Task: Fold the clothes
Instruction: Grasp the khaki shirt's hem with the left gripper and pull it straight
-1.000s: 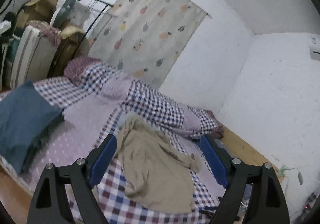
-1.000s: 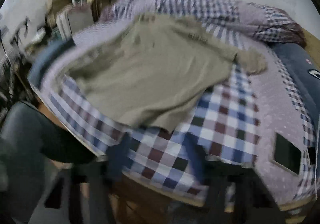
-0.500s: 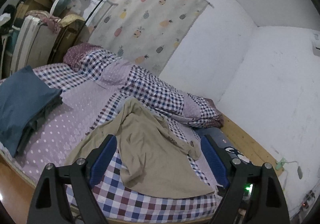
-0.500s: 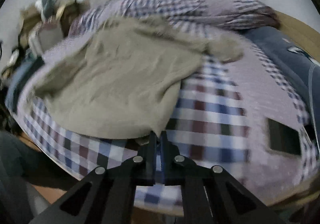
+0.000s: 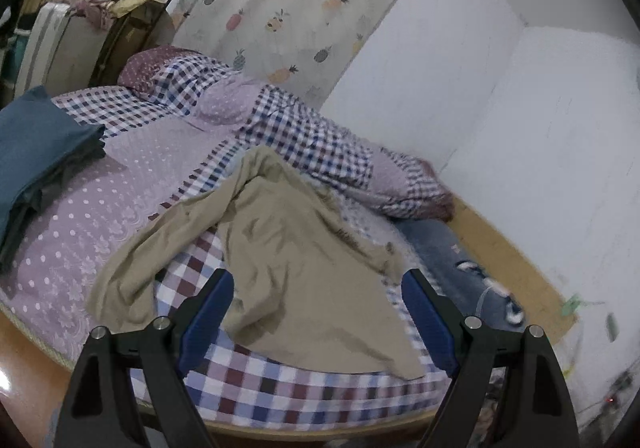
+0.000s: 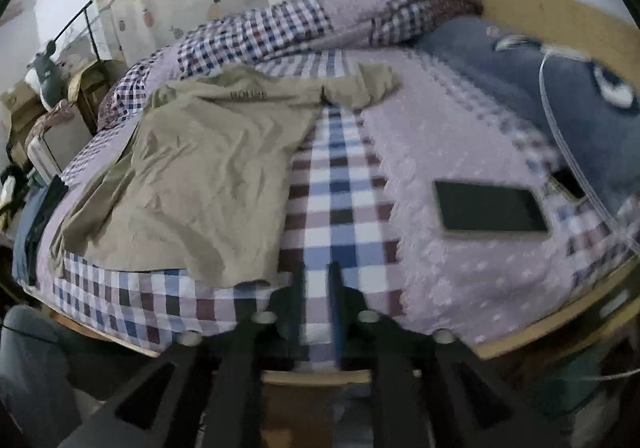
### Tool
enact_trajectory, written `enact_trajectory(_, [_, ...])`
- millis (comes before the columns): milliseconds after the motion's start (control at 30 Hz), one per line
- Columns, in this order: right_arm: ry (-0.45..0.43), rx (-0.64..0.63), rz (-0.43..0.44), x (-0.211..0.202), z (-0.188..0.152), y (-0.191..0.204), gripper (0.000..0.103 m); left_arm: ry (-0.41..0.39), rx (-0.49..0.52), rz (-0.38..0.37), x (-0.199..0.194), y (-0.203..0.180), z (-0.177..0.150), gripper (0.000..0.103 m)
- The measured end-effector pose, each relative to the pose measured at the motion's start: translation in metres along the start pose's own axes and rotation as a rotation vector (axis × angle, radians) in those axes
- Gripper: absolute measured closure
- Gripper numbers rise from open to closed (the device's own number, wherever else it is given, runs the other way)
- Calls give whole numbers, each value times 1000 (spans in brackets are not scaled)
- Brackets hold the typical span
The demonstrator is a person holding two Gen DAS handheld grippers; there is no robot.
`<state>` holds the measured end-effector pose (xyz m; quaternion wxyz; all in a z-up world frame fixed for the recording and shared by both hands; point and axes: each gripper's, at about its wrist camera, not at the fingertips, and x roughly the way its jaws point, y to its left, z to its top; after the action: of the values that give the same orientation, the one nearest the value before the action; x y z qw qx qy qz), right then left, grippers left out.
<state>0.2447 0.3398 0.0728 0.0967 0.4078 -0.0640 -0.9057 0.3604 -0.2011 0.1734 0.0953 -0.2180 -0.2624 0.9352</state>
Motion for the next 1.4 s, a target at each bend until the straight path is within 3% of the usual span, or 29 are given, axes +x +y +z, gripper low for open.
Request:
enact_trajectory(33, [19,18,29,11,0,-1,59,4,14,20,9,1,-4,14])
enact_trajectory(100, [57,27,61,31,-1,0,58,18,31,57,30,6,-14,14])
enact_trajectory(400, [125,-103,45,65,-11,30,58,212,-36,183,109,61,-42,14])
enact_trajectory(567, [104,-62,55,69,-9,28,58,251,145,266,139,47,-50,16])
enact_trajectory(700, [105,-56,64,73,-6,32,58,339,217,303,168,48,-61,45])
enact_trajectory(767, [117,-78,65,77,-6,38,58,362,191,292,174,55,-63,66])
enact_trajectory(800, [122,-91,67,79,-7,41,58,374,178,287,177,58,-63,83])
enact_trajectory(833, [127,-101,68,81,-7,43,58,368,160,263,175,60,-62,94])
enact_trajectory(900, [135,-117,68,84,-8,47,58,319,113,182,164,62,-55,98])
enact_trajectory(1000, [139,-113,68,87,-9,47,58,170,57,104,138,66,-41,99])
enact_trajectory(1267, [106,-11,76,81,-3,28,58,4,-256,196,105,130,-24,99])
enact_trajectory(1400, [110,-5,76,83,-3,27,58,22,-245,243,109,132,-25,99])
